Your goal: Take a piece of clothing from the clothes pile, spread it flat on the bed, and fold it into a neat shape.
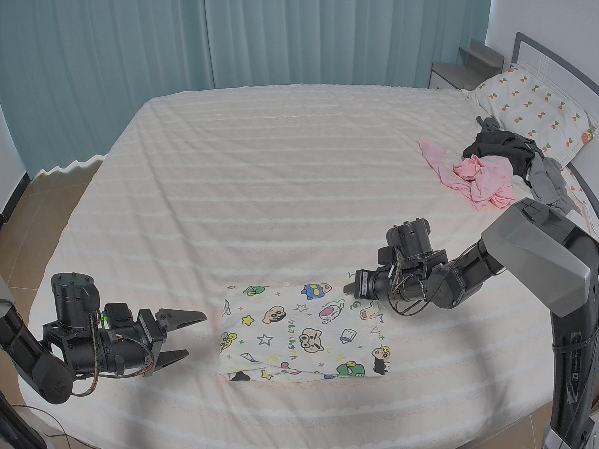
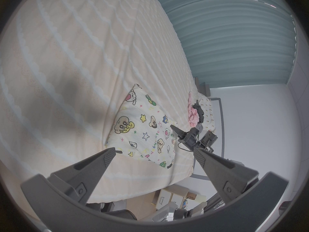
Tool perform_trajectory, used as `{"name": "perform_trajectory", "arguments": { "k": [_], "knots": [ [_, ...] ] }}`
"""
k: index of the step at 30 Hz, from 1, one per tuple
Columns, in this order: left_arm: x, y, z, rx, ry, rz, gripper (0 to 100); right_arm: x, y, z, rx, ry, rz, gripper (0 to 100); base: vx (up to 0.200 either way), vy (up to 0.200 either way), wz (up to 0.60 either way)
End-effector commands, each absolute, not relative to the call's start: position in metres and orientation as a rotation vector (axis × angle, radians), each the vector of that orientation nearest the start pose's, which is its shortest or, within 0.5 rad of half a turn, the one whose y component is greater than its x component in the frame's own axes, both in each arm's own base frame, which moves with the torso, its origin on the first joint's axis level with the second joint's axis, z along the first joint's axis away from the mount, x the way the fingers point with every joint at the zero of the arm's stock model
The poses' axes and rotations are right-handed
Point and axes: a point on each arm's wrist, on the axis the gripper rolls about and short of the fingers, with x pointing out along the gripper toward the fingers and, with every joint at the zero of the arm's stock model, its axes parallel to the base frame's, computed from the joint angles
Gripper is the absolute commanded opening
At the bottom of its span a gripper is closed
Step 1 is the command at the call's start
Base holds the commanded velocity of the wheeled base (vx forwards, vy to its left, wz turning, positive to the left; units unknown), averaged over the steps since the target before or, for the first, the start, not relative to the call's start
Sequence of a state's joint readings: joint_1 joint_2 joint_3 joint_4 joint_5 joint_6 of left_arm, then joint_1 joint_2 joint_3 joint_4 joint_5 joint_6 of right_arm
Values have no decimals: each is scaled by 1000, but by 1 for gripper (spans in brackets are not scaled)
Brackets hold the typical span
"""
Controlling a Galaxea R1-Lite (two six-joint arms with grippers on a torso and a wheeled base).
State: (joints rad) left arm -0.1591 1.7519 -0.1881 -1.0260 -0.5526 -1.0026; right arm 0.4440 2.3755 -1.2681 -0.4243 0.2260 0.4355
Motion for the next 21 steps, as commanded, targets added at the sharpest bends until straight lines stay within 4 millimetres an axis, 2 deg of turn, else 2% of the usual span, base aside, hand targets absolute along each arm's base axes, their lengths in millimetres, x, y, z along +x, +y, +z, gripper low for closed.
{"name": "perform_trajectory", "arguments": {
  "k": [1,10,19,20,21],
  "knots": [
    [214,-46,65,-1043,861,-349,100,395,193,18,328,823,473,0,0,0,0],
    [213,-46,65,-1041,861,-352,100,393,187,19,391,741,411,0,0,0,0],
    [214,-47,65,-1041,860,-350,100,374,182,18,377,772,421,0,0,0,0],
    [214,-47,65,-1040,858,-350,100,372,181,20,379,771,421,100,0,0,0],
    [214,-47,65,-1040,859,-349,100,371,180,22,380,768,422,100,0,0,0]
  ]
}}
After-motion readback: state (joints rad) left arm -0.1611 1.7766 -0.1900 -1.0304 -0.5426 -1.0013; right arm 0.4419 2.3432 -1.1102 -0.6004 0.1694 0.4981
